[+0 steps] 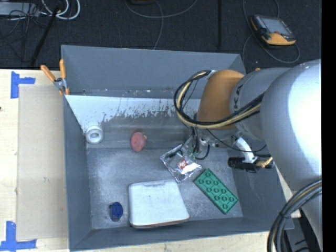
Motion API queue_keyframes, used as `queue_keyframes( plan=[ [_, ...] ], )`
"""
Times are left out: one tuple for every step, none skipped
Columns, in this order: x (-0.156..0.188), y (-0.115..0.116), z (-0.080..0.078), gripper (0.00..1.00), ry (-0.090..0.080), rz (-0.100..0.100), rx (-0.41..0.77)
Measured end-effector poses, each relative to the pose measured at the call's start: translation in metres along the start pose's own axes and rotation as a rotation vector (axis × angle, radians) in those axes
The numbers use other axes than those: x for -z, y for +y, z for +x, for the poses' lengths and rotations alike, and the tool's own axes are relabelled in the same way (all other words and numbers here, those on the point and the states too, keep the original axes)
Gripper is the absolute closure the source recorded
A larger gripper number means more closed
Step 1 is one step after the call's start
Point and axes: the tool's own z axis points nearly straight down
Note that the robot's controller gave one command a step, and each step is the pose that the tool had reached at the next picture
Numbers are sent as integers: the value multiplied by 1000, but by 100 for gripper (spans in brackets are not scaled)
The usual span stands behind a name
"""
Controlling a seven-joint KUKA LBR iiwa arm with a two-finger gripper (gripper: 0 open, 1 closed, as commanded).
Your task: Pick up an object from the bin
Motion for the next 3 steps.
queue_keyframes(
  plan=[
    [-1, 8, 6, 0, 1, 1, 360],
    [0, 9, 6, 100, 1, 0, 362],
    [177, 1, 29, 100, -7, -5, 329]
  ],
)
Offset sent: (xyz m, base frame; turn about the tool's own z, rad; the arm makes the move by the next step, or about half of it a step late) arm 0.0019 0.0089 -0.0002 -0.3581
